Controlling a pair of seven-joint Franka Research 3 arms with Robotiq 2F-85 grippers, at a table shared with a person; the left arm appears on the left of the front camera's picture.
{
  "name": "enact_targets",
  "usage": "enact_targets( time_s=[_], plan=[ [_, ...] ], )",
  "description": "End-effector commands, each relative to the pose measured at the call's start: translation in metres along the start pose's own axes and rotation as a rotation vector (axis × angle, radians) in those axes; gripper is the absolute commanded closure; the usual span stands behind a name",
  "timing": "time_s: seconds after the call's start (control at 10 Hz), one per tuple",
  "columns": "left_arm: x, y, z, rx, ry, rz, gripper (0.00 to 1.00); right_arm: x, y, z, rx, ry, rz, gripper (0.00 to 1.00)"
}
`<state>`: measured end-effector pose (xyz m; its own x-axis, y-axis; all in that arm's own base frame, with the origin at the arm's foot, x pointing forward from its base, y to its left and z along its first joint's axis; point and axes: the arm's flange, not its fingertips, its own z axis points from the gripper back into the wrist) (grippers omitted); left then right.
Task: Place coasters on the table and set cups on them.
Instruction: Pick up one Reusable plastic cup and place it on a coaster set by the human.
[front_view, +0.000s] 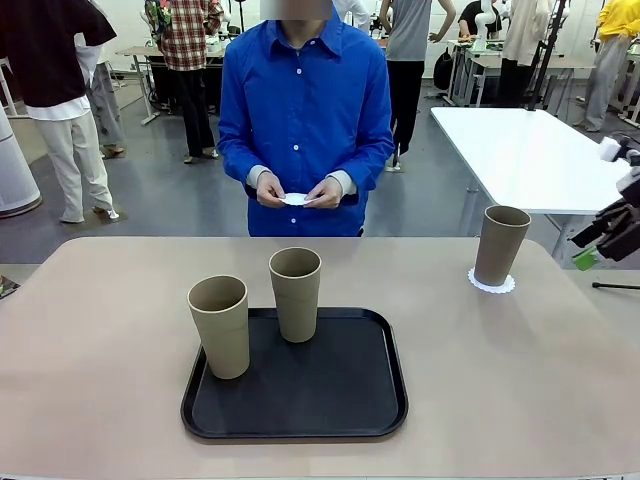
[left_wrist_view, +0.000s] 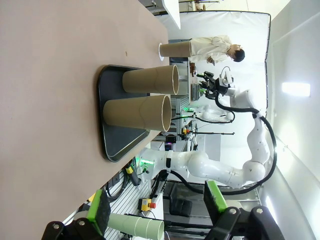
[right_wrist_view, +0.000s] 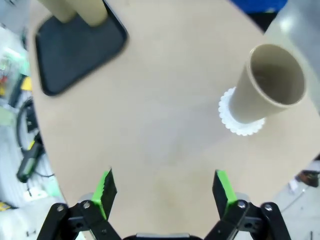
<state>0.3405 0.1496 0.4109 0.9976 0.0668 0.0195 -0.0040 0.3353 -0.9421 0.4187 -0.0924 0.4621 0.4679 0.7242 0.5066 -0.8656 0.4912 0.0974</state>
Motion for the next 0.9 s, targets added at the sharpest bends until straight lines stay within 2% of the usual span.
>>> enact_targets(
  time_s=[0.0,0.3,0.4,0.5,0.6,0.8],
  plan=[
    [-0.001,-0.001,0.002,-0.011,-0.002,-0.006,0.00,0.030,0.038,-0.005,-0.083,0.100,-0.044,0.00],
    [-0.001,-0.001,0.002,-0.011,-0.002,-0.006,0.00,0.070,0.056,0.004,-0.169,0.159,-0.114,0.00],
    [-0.001,-0.001,0.002,-0.011,-0.002,-0.006,0.00,0.078,0.051,0.002,-0.174,0.163,-0.132,0.00],
    [-0.001,-0.001,0.002,-0.011,-0.002,-0.006,0.00,0.080,0.041,0.001,-0.132,0.159,-0.132,0.00],
    [-0.001,-0.001,0.002,-0.011,-0.002,-0.006,0.00,0.074,0.057,0.008,-0.160,0.135,-0.093,0.00],
    [-0.001,-0.001,0.002,-0.011,-0.002,-0.006,0.00,0.074,0.057,0.008,-0.160,0.135,-0.093,0.00]
  ],
)
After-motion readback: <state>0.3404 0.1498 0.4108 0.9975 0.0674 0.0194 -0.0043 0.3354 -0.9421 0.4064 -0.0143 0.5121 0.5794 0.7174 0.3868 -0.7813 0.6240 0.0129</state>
